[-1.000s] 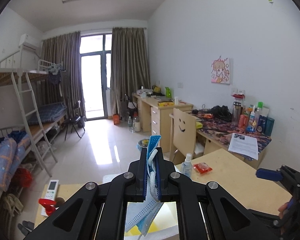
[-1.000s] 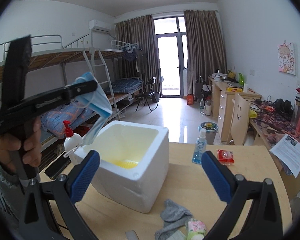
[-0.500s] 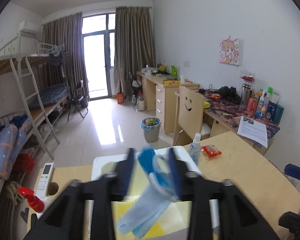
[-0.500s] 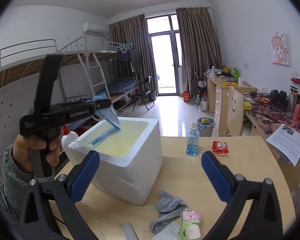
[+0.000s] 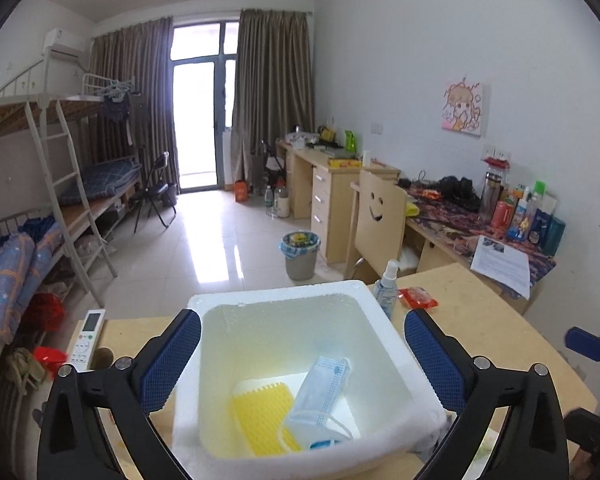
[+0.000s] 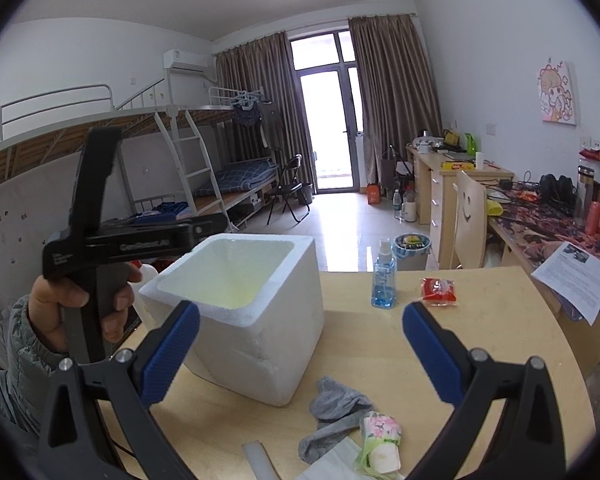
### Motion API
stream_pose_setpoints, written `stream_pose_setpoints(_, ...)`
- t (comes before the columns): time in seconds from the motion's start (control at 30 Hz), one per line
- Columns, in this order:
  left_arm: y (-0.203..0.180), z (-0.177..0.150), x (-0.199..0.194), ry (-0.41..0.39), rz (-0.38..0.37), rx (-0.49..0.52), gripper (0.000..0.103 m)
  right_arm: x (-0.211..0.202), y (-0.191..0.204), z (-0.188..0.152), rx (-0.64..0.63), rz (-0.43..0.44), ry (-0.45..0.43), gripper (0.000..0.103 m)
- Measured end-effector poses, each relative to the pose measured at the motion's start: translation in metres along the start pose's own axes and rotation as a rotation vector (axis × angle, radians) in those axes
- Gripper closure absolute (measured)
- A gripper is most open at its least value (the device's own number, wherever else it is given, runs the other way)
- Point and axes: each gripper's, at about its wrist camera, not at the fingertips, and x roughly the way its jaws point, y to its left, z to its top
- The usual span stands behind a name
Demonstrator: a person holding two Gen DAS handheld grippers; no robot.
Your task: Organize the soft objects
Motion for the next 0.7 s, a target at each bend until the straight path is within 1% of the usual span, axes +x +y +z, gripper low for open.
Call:
stream_pose_setpoints(0.1, 0.0, -0.004, -0.022, -0.042, -0.005, -0.007, 0.001, -0.002, 0.001, -0.002, -0.004, 0.002, -0.002, 0.0)
stream_pose_setpoints(0.17, -0.002, -0.007, -0.035, -0.055, -0.007, -0.005, 0.001, -0.005, 0.004, -0.004, -0.011, 0.002, -0.008, 0.0)
stream_pose_setpoints(0.4, -0.004, -0.027, -0.075, -0.086, 0.038, -0.022, 0.001, -0.014, 0.017, -0.012, -0.034, 0.015, -0.021, 0.0)
stream_pose_setpoints(0.53, -0.007, -0.036, -0.093, -0.108, 0.065, -0.045, 0.001, -0.018, 0.021, -0.016, -0.038, 0.054, -0.021, 0.0)
stream_pose_setpoints(0.7, -0.014, -0.047, -0.114, -0.137, 0.102, -0.073, 0.001, -0.026, 0.027, -0.018, -0.062, 0.079, -0.022, 0.0)
